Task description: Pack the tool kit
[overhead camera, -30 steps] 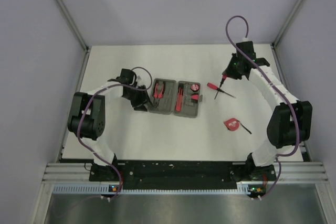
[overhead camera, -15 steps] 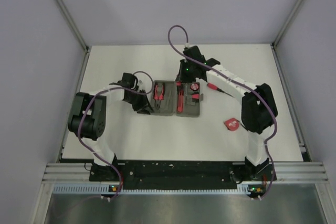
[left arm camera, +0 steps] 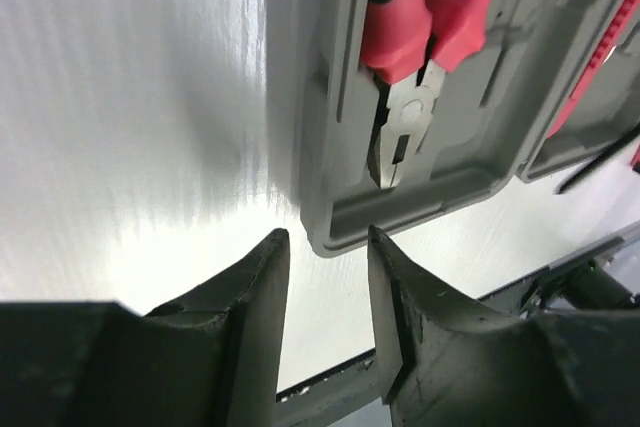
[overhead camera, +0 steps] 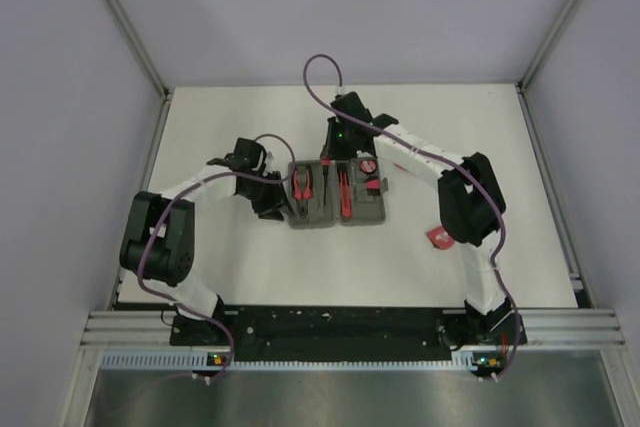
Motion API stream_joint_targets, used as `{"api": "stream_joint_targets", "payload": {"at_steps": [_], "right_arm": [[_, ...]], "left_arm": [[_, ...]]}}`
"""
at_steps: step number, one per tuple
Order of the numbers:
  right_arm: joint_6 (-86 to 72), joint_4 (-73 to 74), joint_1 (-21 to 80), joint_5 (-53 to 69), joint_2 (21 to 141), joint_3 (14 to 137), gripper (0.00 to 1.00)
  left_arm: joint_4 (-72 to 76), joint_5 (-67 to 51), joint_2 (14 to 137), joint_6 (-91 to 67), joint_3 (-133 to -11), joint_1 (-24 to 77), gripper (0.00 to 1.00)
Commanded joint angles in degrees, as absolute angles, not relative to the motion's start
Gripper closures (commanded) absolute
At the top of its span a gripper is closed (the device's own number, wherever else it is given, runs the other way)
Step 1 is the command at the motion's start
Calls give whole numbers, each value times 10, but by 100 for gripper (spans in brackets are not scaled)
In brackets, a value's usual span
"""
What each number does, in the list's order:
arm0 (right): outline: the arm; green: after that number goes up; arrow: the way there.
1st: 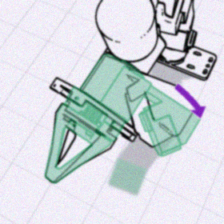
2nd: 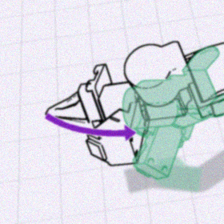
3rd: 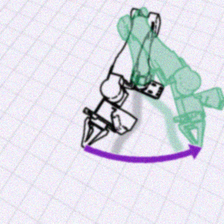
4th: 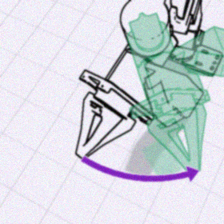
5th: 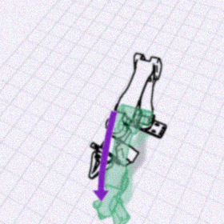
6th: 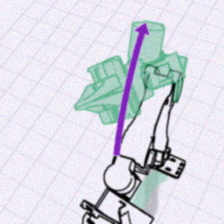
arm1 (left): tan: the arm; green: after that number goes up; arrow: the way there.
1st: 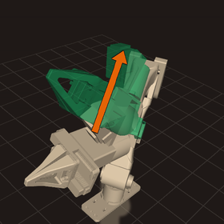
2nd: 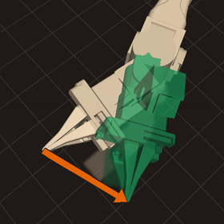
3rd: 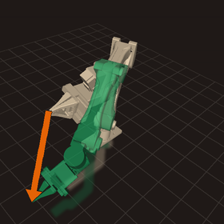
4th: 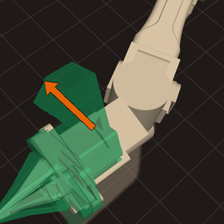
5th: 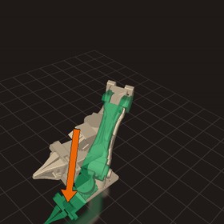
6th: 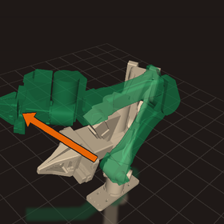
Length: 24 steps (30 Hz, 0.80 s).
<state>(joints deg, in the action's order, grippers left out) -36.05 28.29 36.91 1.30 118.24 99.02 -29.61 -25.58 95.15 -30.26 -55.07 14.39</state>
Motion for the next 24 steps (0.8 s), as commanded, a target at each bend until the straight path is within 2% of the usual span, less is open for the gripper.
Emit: {"api": "stream_joint_targets", "payload": {"at_steps": [1, 6, 24], "right_arm": [[-369, 264, 387, 9, 1212, 1035, 100], [-364, 263, 397, 3, 1230, 1042, 100], [-359, 267, 408, -38, 1282, 1063, 100]], "left_arm": [[-335, -150, 891, -311, -613, 143, 57], [-345, -113, 866, -315, -645, 143, 55], [-338, -129, 870, -312, -637, 143, 55]]}}
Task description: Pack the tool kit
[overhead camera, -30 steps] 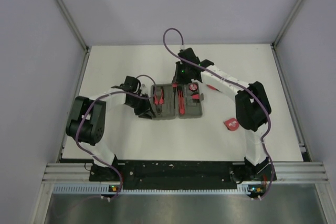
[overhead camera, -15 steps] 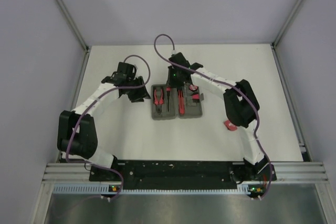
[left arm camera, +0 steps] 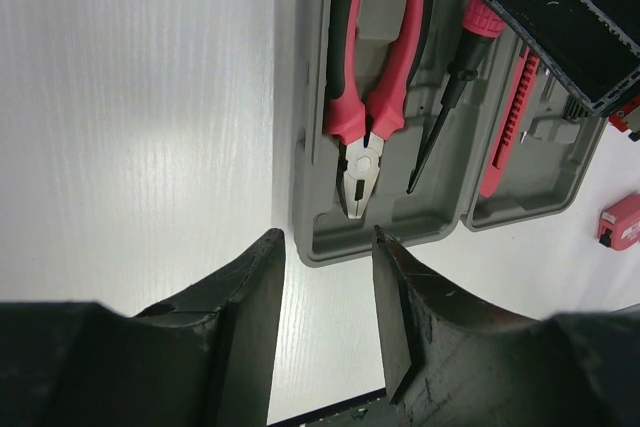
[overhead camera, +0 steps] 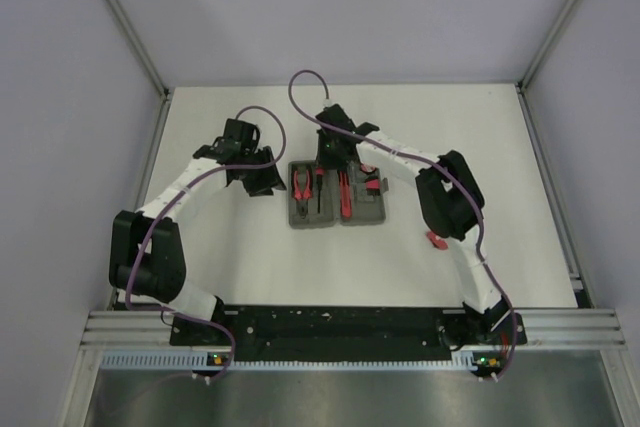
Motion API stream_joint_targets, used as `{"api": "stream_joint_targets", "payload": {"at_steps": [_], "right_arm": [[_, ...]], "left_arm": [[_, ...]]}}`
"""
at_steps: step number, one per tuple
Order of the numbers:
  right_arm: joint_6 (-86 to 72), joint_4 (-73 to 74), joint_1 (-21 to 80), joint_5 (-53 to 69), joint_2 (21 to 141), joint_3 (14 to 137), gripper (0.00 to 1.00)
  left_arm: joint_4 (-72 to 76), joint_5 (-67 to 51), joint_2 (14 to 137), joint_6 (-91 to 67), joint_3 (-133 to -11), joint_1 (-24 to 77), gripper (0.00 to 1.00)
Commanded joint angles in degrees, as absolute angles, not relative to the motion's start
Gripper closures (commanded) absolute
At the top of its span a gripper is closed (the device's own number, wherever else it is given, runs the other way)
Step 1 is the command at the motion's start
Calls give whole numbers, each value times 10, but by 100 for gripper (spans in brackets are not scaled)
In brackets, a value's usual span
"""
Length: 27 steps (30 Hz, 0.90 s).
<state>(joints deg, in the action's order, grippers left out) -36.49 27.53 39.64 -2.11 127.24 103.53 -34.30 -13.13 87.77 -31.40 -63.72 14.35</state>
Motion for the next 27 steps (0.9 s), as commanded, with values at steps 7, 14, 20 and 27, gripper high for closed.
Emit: {"api": "stream_joint_targets", "payload": {"at_steps": [7, 14, 20, 27], "right_arm": [[-340, 269, 416, -42, 1288, 1067, 100], [-334, 280, 424, -52, 1301, 1073, 98], [-335, 293, 425, -68, 1310, 1078, 93], [-338, 306, 425, -86, 1287, 1086, 67]], "left_arm": [[-338, -131, 871, -311, -642, 143, 55], [-339, -133, 875, -309, -644, 143, 55], [-338, -134, 874, -307, -645, 143, 55], [-338, -141, 872, -306, -657, 143, 55]]}}
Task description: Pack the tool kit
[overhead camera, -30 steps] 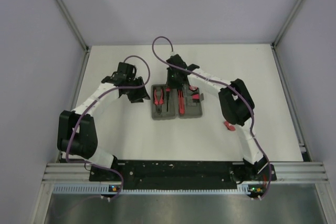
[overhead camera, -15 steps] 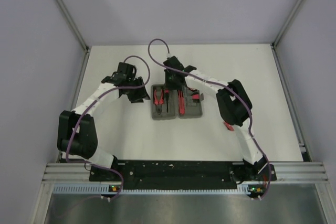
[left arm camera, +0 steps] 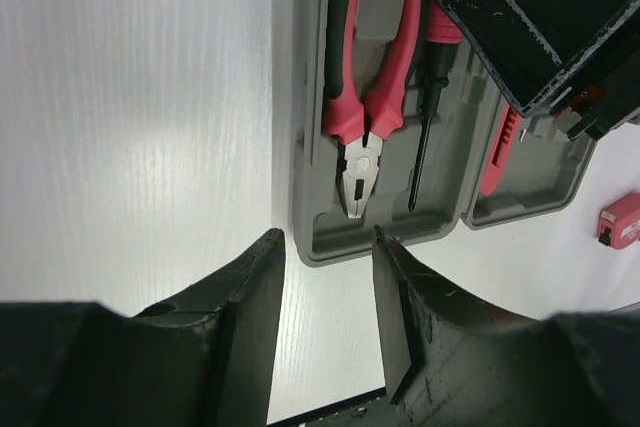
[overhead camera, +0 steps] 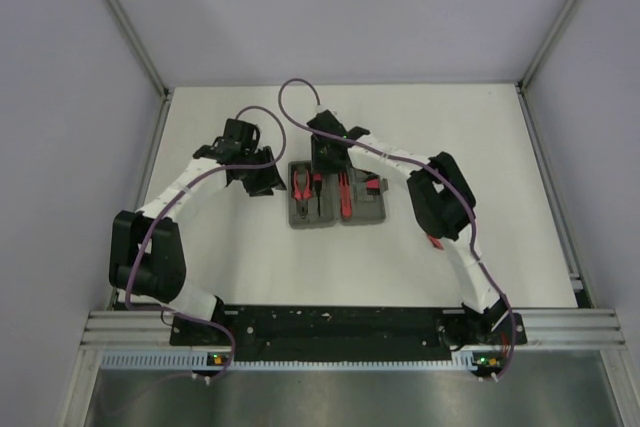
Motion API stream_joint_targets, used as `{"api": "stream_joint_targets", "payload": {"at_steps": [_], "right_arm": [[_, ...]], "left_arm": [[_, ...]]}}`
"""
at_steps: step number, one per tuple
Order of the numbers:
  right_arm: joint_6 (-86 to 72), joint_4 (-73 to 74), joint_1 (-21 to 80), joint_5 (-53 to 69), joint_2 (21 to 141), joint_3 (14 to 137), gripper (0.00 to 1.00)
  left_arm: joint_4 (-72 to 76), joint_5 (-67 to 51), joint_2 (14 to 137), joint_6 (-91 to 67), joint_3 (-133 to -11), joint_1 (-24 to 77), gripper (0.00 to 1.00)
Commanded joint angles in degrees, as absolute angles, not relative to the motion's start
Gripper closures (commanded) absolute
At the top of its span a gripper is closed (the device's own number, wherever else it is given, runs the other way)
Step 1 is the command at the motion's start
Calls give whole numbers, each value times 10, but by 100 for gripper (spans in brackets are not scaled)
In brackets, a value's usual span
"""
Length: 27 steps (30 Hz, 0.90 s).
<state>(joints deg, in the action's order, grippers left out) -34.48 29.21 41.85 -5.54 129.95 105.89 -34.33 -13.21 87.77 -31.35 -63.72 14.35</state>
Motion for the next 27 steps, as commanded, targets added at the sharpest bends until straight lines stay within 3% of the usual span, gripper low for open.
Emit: {"api": "stream_joint_targets", "payload": {"at_steps": [1, 5, 9, 18, 27], "right_arm": [[-341, 309, 425, -91, 1278, 1086, 65], [-339, 311, 425, -91, 1240, 1080, 59], [-335, 310, 425, -88, 1206, 1057, 59], [-289, 243, 433, -6, 1108, 905, 73], [-236, 162, 475, 36, 1083, 775, 83]], "left_arm": [[-336, -142, 873, -306, -663, 143, 55], [-320, -156, 881, -308, -679, 142, 55], [-290, -187, 898, -316, -700, 142, 55], [-155, -317, 1019, -362, -753, 142, 61], [-73, -364, 1120, -402, -800, 151, 69]]}}
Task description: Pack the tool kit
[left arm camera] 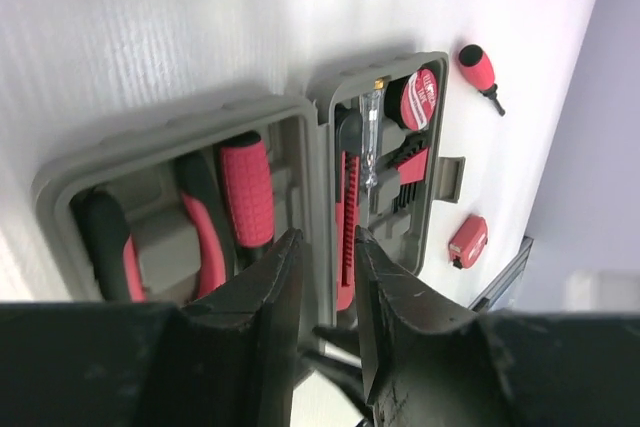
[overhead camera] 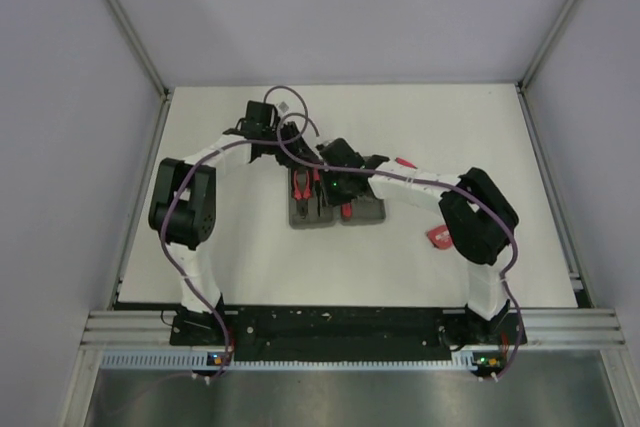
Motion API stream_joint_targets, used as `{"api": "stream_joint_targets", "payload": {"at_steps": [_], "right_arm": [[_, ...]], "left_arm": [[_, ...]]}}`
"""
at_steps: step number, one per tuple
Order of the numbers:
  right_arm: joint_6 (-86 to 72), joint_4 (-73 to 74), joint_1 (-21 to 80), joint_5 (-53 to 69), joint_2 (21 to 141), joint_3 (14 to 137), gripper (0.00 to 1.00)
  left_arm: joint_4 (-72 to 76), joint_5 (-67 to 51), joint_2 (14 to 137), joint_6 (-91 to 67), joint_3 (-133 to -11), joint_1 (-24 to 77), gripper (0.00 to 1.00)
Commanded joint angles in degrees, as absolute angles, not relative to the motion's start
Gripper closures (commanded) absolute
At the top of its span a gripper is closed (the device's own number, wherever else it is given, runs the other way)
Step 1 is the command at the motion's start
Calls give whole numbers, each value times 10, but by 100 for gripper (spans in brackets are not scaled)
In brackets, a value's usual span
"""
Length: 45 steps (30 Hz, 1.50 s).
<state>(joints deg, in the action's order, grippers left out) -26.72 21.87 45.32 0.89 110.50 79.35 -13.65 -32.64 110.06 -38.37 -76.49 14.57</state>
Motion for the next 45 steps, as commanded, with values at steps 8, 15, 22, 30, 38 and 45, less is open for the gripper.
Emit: {"api": "stream_joint_targets", "payload": {"at_steps": [8, 15, 22, 30, 38, 45], "right_arm": [[-237, 139, 497, 16, 1090, 759, 86], [-236, 146, 497, 3, 1112, 772, 91], [-236, 160, 497, 3, 1140, 780, 98], [-239, 169, 498, 3, 1153, 771, 100], [-245, 177, 497, -18, 1154, 777, 100], [-252, 198, 497, -29, 1129, 801, 100]], "left_arm": [[-97, -350, 1160, -372, -802, 163, 73], [-130, -339, 1173, -359, -802, 171, 75], [-161, -321, 1179, -349, -799, 171, 78], [-199, -330, 1207, -353, -801, 172, 85], [-213, -321, 1209, -344, -808, 172, 87], [-228, -332, 1206, -339, -840, 172, 85]]}}
